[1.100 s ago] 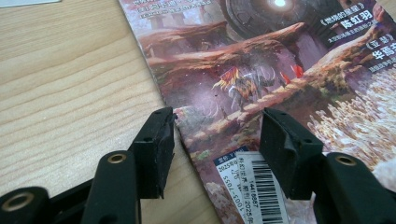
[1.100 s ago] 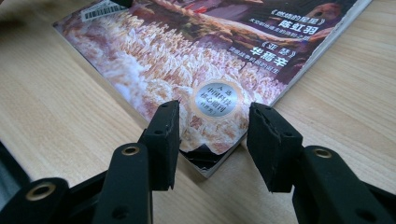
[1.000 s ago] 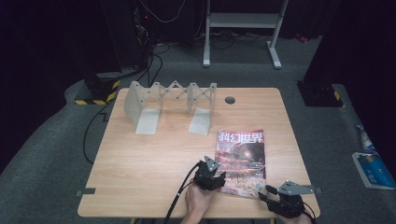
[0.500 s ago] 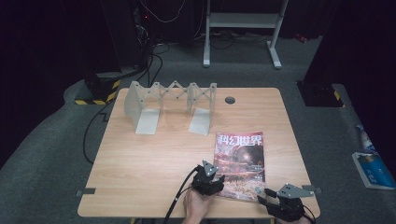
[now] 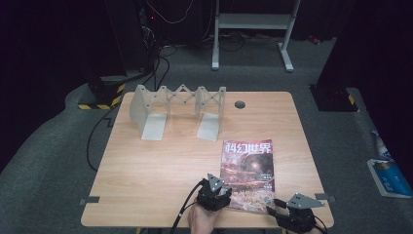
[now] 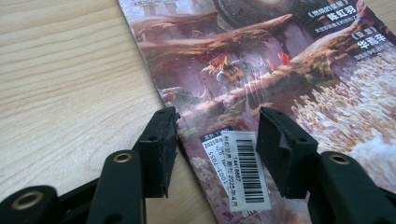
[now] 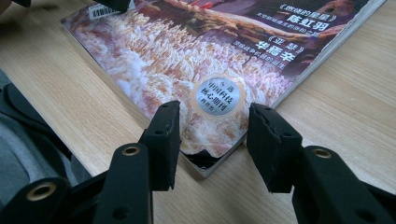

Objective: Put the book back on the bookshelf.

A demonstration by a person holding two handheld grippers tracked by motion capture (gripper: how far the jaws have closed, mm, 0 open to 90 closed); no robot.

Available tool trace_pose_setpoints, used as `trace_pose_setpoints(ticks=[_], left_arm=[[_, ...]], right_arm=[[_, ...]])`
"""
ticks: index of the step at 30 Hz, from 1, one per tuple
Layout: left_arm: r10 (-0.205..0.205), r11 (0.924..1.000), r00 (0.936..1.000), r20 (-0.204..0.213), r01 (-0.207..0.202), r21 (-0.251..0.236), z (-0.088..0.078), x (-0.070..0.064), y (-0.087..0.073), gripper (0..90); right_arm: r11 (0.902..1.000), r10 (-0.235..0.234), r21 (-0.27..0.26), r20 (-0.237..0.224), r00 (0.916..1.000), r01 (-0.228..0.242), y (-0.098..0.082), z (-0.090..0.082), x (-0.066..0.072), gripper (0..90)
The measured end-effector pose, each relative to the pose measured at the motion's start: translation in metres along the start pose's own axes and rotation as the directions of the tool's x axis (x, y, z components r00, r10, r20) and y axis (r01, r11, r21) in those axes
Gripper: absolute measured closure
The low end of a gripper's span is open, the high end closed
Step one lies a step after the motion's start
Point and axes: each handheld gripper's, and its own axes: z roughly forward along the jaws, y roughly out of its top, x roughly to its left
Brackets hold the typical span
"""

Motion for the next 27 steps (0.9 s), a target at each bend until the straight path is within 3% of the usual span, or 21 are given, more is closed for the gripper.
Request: trace_pose_setpoints(ticks=[12,27], left_arm=[[-0.027,0.9995,0.9992,-0.031,0.026,-0.014,-0.014,0.005,-0.013,48.0],[-0.061,0.9976,0.9958,-0.068,0.058,-0.036,-0.03,0.024,-0.026,48.0]], right_arm=[[0.9998,-0.019,-0.003,-0.035,0.9992,0.019,0.004,0.006,0.008,54.5],[0.9987,-0.052,-0.005,-0.078,0.9956,0.052,0.018,0.024,0.022,54.5]])
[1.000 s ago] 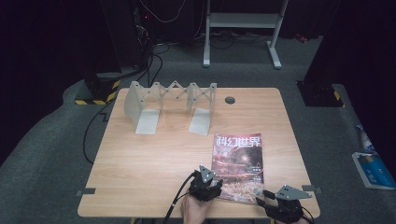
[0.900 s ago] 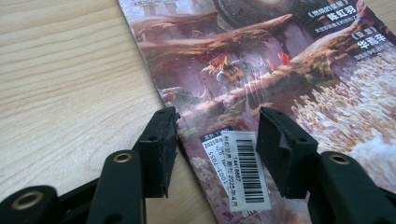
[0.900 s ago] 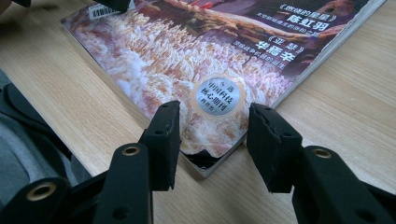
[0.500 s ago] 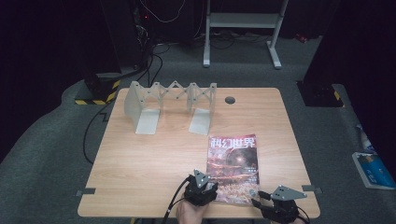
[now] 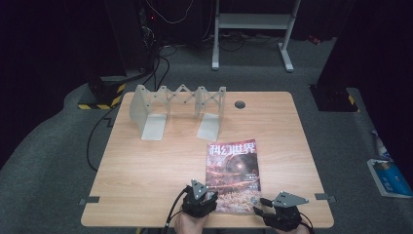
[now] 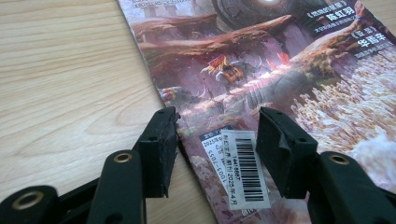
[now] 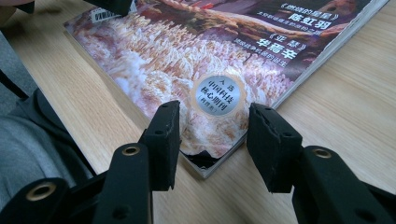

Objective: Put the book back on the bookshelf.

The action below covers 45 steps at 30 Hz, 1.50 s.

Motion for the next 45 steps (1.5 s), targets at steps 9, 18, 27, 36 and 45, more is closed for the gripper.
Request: trace_pose_setpoints(ticks=[9,18,27,36,45], left_arm=[[-0.014,0.9999,0.9996,-0.023,0.014,-0.009,-0.008,0.015,-0.005,48.2],[-0.03,0.9994,0.9989,-0.035,0.03,-0.019,-0.014,0.026,-0.009,48.5],[-0.048,0.9985,0.9978,-0.045,0.047,-0.029,-0.018,0.036,-0.012,48.7],[-0.065,0.9973,0.9978,-0.009,0.065,-0.034,-0.017,0.043,-0.011,41.5],[-0.102,0.9946,0.9948,0.004,0.102,-0.022,-0.01,0.057,0.001,37.8]], right_arm=[[0.9999,-0.015,-0.002,-0.018,0.9997,0.015,0.011,0.013,0.007,54.4],[0.9998,-0.019,-0.011,-0.028,0.9994,0.019,0.017,0.023,0.014,54.4],[0.9995,-0.023,-0.021,-0.038,0.999,0.022,0.022,0.032,0.02,54.4],[0.9989,0.0,-0.047,-0.057,0.9984,-0.003,0.021,0.033,0.019,52.5],[0.9978,0.027,-0.058,-0.057,0.998,-0.03,0.021,0.029,0.014,50.6]])
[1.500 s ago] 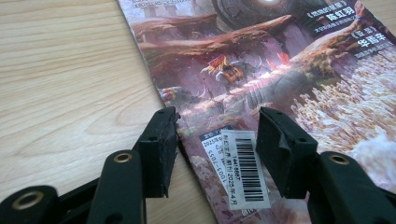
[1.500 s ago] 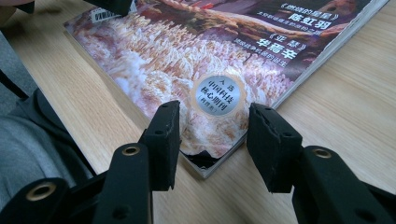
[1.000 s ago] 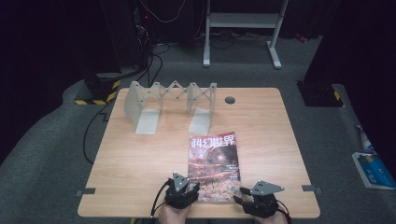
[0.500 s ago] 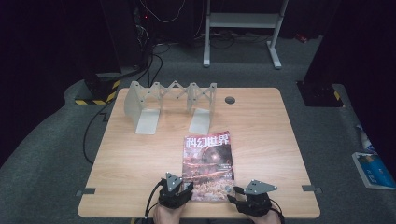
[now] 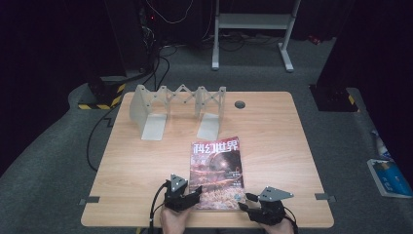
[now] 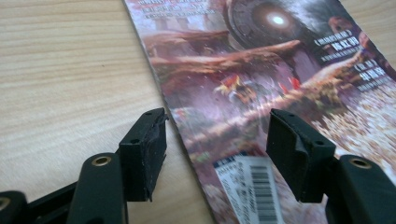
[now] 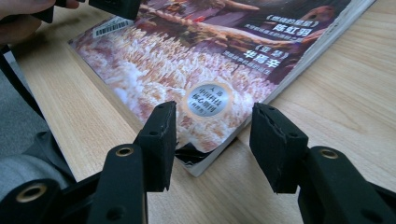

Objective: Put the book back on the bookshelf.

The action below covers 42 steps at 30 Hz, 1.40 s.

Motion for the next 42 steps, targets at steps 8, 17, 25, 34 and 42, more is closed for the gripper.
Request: trace_pose_setpoints(ticks=[8,17,25,34,42], left_arm=[[-0.009,0.9995,0.9999,-0.011,0.009,-0.031,0.01,0.009,0.012,38.2],[0.046,0.9986,0.9982,-0.038,-0.047,-0.023,0.023,0.011,0.021,39.6],[0.074,0.9967,0.9965,-0.04,-0.075,-0.032,0.031,0.013,0.022,40.5],[0.081,0.9956,0.9961,-0.035,-0.082,-0.044,0.032,0.012,0.021,42.3],[0.079,0.9955,0.9961,-0.039,-0.081,-0.049,0.031,0.011,0.02,43.4]], right_arm=[[1.0,0.008,0.003,0.018,0.9998,-0.008,0.003,-0.002,-0.007,52.7],[0.9995,0.031,-0.007,0.044,0.9985,-0.031,0.006,-0.007,-0.018,53.8],[0.9995,0.032,-0.01,0.058,0.9978,-0.031,0.014,-0.006,-0.023,55.0],[0.9995,0.027,-0.021,0.089,0.9956,-0.025,0.03,0.003,-0.029,56.6],[0.9991,0.039,-0.017,0.117,0.9923,-0.038,0.043,0.012,-0.036,57.0]])
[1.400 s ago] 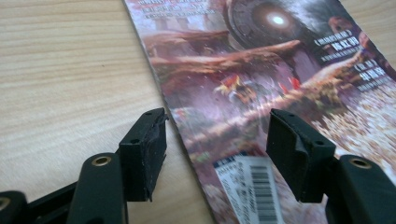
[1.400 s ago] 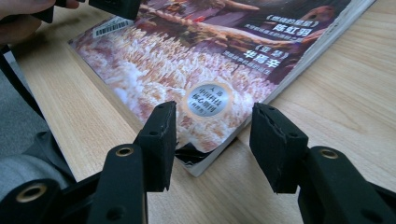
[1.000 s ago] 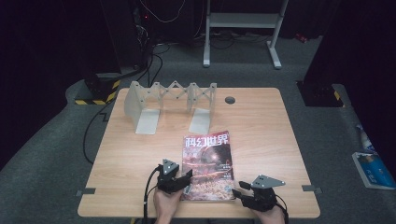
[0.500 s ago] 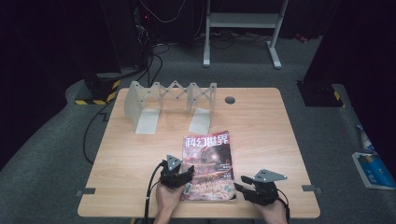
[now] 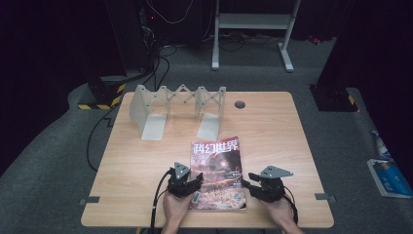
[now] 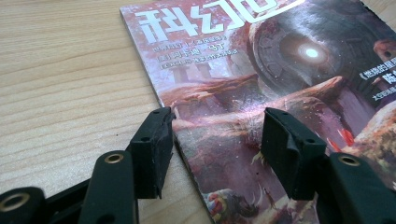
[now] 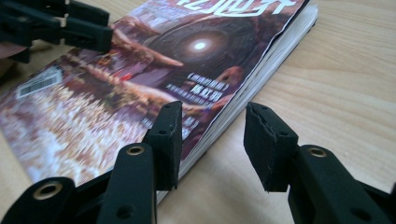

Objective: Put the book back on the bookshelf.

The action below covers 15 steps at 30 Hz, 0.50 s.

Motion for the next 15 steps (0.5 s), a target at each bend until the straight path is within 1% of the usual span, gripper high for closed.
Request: trace_pose_setpoints(ticks=[2,3,4,5,6,8,10,12,14,15], left_arm=[[-0.004,1.0,1.0,-0.001,0.004,-0.003,0.0,-0.001,0.0,43.6],[-0.005,1.0,1.0,-0.002,0.005,-0.004,0.0,-0.001,-0.001,43.6],[-0.004,1.0,1.0,-0.002,0.004,-0.004,0.0,-0.001,-0.001,43.6],[-0.007,1.0,1.0,-0.001,0.007,-0.004,0.0,-0.001,-0.001,43.7],[-0.005,1.0,1.0,-0.001,0.005,-0.004,0.0,-0.001,-0.001,43.7],[-0.004,1.0,1.0,-0.001,0.004,-0.006,0.0,-0.001,-0.001,43.7],[-0.004,1.0,1.0,-0.001,0.004,-0.006,0.0,-0.001,-0.001,43.7],[-0.003,1.0,1.0,0.001,0.003,-0.005,0.0,-0.001,-0.001,43.7],[-0.001,1.0,1.0,0.0,0.001,-0.007,0.0,-0.001,-0.001,43.7],[-0.001,1.0,1.0,0.0,0.001,-0.008,0.0,-0.001,-0.001,43.7]], right_arm=[[1.0,0.001,0.002,0.008,1.0,-0.001,0.005,0.004,-0.003,57.0],[1.0,0.005,0.003,0.016,0.9999,-0.005,0.01,0.008,-0.005,57.0],[1.0,0.005,0.003,0.016,0.9999,-0.005,0.01,0.008,-0.005,57.0],[1.0,0.007,0.002,0.023,0.9997,-0.007,0.015,0.012,-0.008,56.8],[1.0,0.007,0.002,0.023,0.9997,-0.007,0.015,0.012,-0.008,56.8],[0.9999,0.01,0.008,0.037,0.9993,-0.01,0.024,0.019,-0.01,55.8],[0.9999,0.012,0.004,0.041,0.9991,-0.012,0.027,0.022,-0.011,55.6],[0.9994,0.029,0.016,0.045,0.9986,-0.029,0.032,0.027,-0.014,55.1],[0.9995,0.024,0.018,0.062,0.9977,-0.026,0.037,0.033,-0.017,53.5],[0.9993,0.033,0.015,0.063,0.9974,-0.034,0.038,0.035,-0.017,52.6]])
